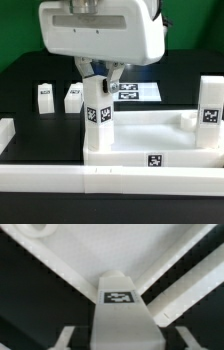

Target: Assemble desk

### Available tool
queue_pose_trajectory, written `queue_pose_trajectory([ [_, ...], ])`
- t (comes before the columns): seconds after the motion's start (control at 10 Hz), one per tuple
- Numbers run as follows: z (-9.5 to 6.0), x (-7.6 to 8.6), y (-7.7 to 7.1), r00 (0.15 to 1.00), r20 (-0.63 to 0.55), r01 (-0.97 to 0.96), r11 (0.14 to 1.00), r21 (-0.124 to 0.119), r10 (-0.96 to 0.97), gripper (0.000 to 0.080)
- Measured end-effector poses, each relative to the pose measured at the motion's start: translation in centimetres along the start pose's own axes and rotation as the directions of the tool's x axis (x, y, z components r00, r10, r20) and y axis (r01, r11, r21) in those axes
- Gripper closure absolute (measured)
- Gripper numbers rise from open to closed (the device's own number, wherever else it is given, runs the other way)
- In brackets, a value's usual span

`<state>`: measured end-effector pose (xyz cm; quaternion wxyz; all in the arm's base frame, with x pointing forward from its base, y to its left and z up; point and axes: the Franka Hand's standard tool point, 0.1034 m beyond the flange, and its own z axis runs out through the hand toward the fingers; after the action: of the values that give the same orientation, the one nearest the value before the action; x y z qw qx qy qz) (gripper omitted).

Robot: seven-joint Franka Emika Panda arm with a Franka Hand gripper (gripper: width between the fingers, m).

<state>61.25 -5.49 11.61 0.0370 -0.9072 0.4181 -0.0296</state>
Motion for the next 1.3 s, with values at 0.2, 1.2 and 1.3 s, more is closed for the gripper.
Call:
queue_pose_trajectory([
  [0.2,0.02,-0.09,-0.12,0.992,0.001,-0.13,0.992,0.002,0.13,0.0509],
  [1.2,0.02,-0.03,-0.2,0.986,-0.001,0.166,0.986,0.009,-0.166,0.0154],
  [1.3,0.03,0.05,-0.13,0.969,-0.003,0.246,0.969,0.008,-0.246,0.0154],
])
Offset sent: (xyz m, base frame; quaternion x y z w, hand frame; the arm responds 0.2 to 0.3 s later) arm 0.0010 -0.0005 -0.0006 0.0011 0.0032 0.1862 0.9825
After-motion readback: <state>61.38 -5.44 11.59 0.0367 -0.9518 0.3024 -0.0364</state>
